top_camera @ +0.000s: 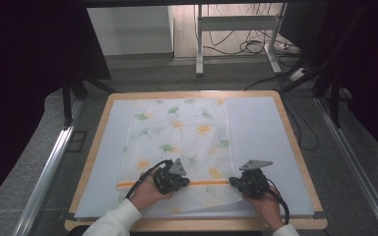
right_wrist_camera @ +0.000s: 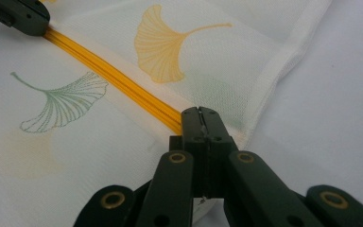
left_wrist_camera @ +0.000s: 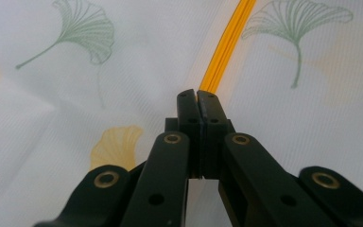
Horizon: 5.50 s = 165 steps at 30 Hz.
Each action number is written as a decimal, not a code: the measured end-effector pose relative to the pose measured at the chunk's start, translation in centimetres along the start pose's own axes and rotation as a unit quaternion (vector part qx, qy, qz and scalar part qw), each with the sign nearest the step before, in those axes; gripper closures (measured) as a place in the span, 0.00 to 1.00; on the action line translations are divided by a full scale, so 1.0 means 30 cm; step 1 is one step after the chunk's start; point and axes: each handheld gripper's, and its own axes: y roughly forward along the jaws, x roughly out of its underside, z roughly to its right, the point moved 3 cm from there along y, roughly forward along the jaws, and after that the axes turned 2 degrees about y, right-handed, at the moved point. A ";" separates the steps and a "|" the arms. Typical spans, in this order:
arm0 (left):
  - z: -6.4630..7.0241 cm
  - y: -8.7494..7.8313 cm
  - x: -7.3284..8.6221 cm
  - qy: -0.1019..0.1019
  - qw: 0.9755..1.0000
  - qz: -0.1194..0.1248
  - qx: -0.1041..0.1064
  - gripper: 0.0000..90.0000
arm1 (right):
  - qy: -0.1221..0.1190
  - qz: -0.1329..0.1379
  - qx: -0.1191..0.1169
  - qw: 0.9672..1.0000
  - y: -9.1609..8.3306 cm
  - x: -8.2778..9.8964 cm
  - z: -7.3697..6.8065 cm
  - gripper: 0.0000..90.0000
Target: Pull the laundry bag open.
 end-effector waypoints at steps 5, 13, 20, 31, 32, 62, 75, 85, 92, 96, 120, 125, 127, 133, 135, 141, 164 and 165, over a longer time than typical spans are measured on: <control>-0.010 -0.018 0.025 -0.007 1.000 0.003 -0.001 1.00 | -0.001 0.001 0.001 1.000 0.000 0.000 -0.002 1.00; -0.008 -0.022 0.031 -0.009 1.000 0.004 -0.001 1.00 | -0.001 0.002 0.000 1.000 0.000 0.001 -0.001 1.00; -0.014 -0.039 0.055 -0.020 1.000 0.006 -0.005 1.00 | -0.003 0.000 0.002 1.000 0.000 0.001 -0.003 1.00; -0.020 -0.068 0.097 -0.030 1.000 0.007 -0.007 1.00 | -0.001 0.003 0.000 1.000 0.000 0.002 -0.003 1.00; -0.020 -0.071 0.100 -0.030 1.000 0.005 -0.006 1.00 | -0.001 0.003 0.000 1.000 0.000 0.002 -0.003 1.00; -0.060 -0.159 0.214 -0.061 0.998 -0.003 -0.029 1.00 | -0.004 0.003 0.002 1.000 0.000 0.003 -0.004 0.99; -0.072 -0.191 0.261 -0.073 0.997 -0.006 -0.041 1.00 | -0.006 0.003 0.002 1.000 0.000 0.002 -0.005 0.99; -0.080 -0.218 0.297 -0.081 0.995 -0.008 -0.048 1.00 | -0.005 0.003 0.002 1.000 0.000 0.003 -0.004 0.99; -0.086 -0.234 0.321 -0.086 0.995 -0.005 -0.055 1.00 | -0.005 0.003 0.001 1.000 0.000 0.002 -0.004 0.99; -0.086 -0.235 0.322 -0.086 0.995 -0.005 -0.052 1.00 | -0.006 0.003 0.002 1.000 0.000 0.002 -0.004 0.99; -0.116 -0.280 0.389 -0.106 0.992 -0.002 -0.064 1.00 | -0.005 0.003 0.002 1.000 0.000 0.002 -0.005 0.99; -0.121 -0.290 0.402 -0.112 0.991 -0.003 -0.067 1.00 | -0.006 0.003 0.002 1.000 0.000 0.002 -0.005 0.99; -0.122 -0.294 0.408 -0.116 0.991 -0.001 -0.068 1.00 | -0.006 0.003 0.002 1.000 0.000 0.002 -0.005 0.99; -0.124 -0.303 0.419 -0.115 0.991 -0.002 -0.070 1.00 | -0.005 0.002 0.002 1.000 0.001 0.002 -0.005 0.99; -0.126 -0.304 0.421 -0.115 0.991 -0.003 -0.071 1.00 | -0.005 0.002 0.002 1.000 0.001 0.002 -0.005 0.99; -0.128 -0.314 0.436 -0.121 0.990 -0.001 -0.075 1.00 | -0.005 0.002 0.002 1.000 0.000 0.001 -0.005 0.99; -0.153 -0.367 0.504 -0.150 0.985 -0.003 -0.085 1.00 | -0.005 0.002 0.001 1.000 0.002 0.000 -0.005 1.00; -0.153 -0.366 0.505 -0.149 0.985 -0.003 -0.085 1.00 | -0.005 0.002 0.001 1.000 0.002 0.000 -0.005 0.99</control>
